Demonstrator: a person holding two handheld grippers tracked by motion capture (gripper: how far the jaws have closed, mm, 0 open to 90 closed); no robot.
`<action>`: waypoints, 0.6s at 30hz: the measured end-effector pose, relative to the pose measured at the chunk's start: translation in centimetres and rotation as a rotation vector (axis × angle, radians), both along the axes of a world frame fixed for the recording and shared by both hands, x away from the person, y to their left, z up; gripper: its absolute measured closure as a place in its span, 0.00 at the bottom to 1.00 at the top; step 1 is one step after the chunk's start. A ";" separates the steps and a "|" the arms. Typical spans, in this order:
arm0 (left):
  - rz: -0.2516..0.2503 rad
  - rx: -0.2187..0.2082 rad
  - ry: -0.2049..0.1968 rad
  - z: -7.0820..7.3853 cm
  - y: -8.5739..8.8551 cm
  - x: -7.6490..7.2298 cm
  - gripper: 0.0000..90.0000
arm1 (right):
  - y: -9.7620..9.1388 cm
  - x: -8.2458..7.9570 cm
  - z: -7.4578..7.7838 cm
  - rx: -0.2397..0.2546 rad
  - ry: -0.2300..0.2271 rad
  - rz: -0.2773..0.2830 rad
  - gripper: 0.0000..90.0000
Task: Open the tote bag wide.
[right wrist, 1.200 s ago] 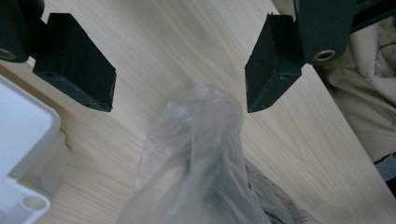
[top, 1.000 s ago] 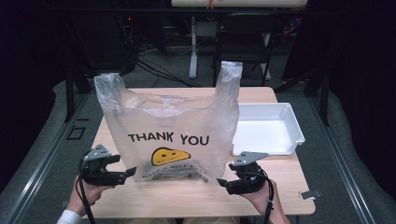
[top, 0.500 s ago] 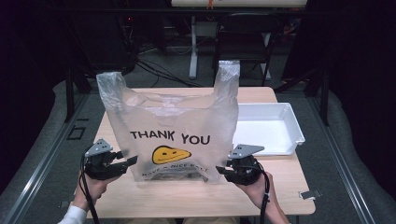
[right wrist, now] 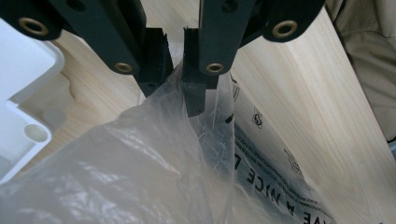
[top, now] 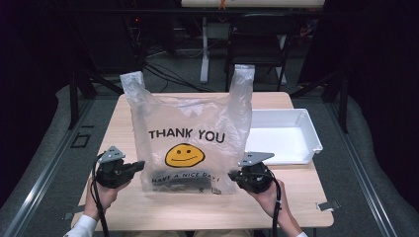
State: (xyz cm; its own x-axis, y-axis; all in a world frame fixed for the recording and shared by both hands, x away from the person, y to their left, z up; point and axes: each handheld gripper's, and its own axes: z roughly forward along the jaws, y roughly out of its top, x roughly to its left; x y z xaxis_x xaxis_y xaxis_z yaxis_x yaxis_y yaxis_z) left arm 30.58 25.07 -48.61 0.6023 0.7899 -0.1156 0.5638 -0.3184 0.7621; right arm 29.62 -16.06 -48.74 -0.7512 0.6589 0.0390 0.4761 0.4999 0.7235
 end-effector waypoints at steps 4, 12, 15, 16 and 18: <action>-0.006 0.014 0.008 -0.2 0.0 0.0 1.00 | 0.3 -0.2 -0.3 -0.013 0.005 0.003 0.93; -0.003 0.053 0.031 -0.8 0.2 -0.1 1.00 | 0.2 -0.2 -1.0 -0.026 0.025 -0.003 0.94; -0.005 0.063 0.035 -0.9 0.4 -0.2 1.00 | 0.2 -0.2 -1.3 -0.041 0.027 -0.005 0.94; -0.004 0.064 0.038 -0.9 0.4 -0.2 1.00 | 0.2 -0.2 -1.4 -0.044 0.030 -0.009 0.94; -0.007 0.070 0.042 -0.9 0.5 -0.2 1.00 | 0.1 -0.1 -1.6 -0.044 0.036 -0.009 0.94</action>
State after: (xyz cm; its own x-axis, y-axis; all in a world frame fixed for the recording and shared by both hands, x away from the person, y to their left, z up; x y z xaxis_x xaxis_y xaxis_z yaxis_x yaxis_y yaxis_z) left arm 30.39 25.55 -49.54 0.6038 0.7925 -0.0858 0.5926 -0.3743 0.7133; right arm 29.48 -15.93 -50.33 -0.7441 0.6670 0.0371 0.5059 0.5263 0.6834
